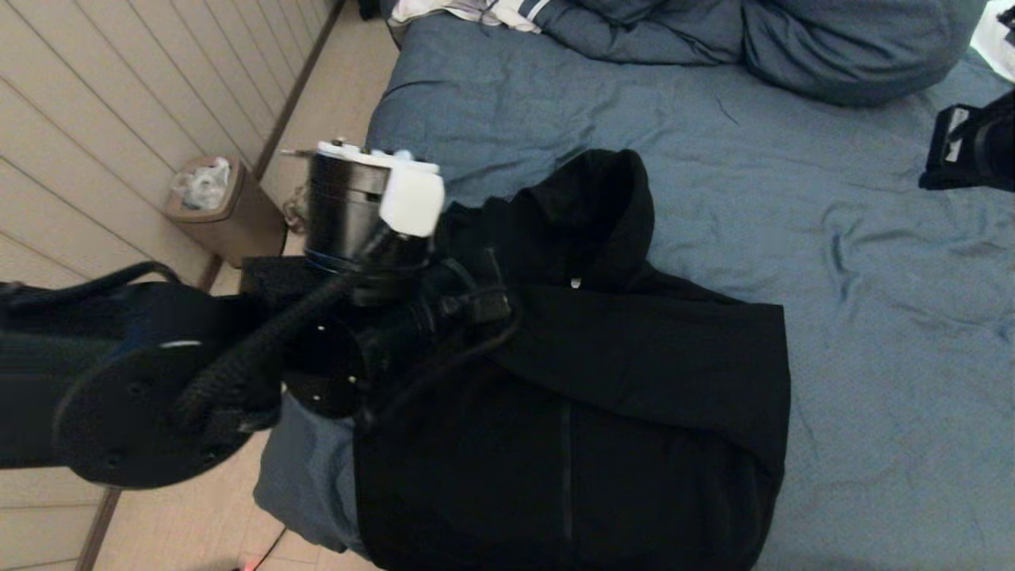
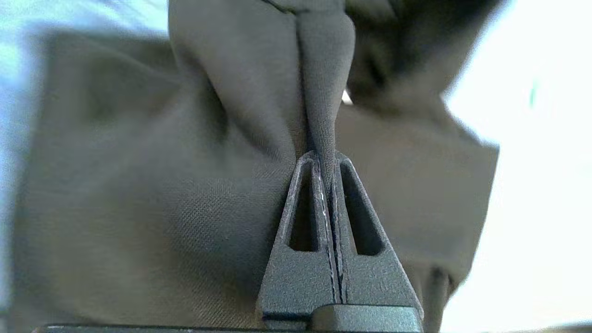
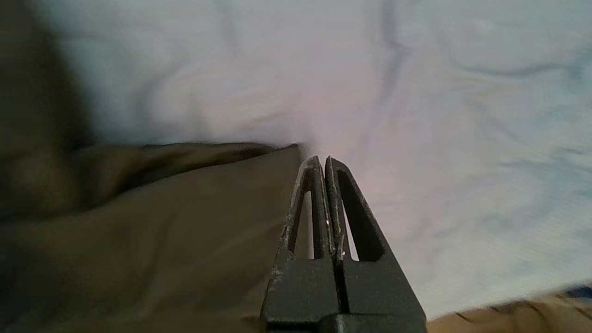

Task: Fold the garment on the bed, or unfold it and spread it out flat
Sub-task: Fold the black sweatshirt

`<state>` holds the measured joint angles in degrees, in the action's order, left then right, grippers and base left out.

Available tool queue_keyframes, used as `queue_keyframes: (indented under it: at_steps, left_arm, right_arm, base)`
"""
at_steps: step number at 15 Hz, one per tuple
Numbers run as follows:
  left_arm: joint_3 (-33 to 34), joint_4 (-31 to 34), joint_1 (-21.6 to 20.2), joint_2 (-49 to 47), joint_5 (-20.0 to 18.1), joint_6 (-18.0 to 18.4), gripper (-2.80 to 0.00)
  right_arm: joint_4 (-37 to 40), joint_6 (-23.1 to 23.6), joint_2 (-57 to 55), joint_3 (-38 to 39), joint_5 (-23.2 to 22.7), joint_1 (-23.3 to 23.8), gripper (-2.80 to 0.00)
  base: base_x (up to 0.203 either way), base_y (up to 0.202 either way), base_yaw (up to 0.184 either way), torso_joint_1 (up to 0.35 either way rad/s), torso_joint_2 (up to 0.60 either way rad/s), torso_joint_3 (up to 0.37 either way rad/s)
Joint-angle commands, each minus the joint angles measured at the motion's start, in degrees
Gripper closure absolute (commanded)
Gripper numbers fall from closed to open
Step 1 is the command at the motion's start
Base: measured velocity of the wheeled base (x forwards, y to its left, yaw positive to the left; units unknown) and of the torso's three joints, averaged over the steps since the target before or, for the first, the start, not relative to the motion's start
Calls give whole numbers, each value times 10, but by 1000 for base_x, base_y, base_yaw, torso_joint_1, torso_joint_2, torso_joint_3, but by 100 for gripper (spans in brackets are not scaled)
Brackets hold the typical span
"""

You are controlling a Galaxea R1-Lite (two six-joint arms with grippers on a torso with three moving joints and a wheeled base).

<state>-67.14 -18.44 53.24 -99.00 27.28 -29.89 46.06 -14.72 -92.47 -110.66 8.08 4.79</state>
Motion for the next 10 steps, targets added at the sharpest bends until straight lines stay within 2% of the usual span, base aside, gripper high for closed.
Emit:
queue_keyframes:
  at_steps: [1, 5, 7, 10]
  left_arm:
    - [-17, -2, 41, -66, 13, 2, 0]
    - [-63, -3, 108, -151, 48, 38, 0]
    - [-93, -3, 152, -181, 69, 44, 0]
    - [-134, -8, 197, -199, 72, 46, 0]
  right_arm:
    - [2, -6, 27, 12, -15, -14, 0]
    - [-2, -17, 65, 87, -69, -29, 0]
    - [-33, -17, 80, 127, -96, -30, 0]
    - [-78, -16, 98, 170, -114, -29, 0]
  base:
    - [0, 0, 0, 0, 0, 0]
    - [0, 0, 0, 0, 0, 0]
    - [0, 0, 0, 0, 0, 0]
    - [0, 0, 0, 0, 0, 0]
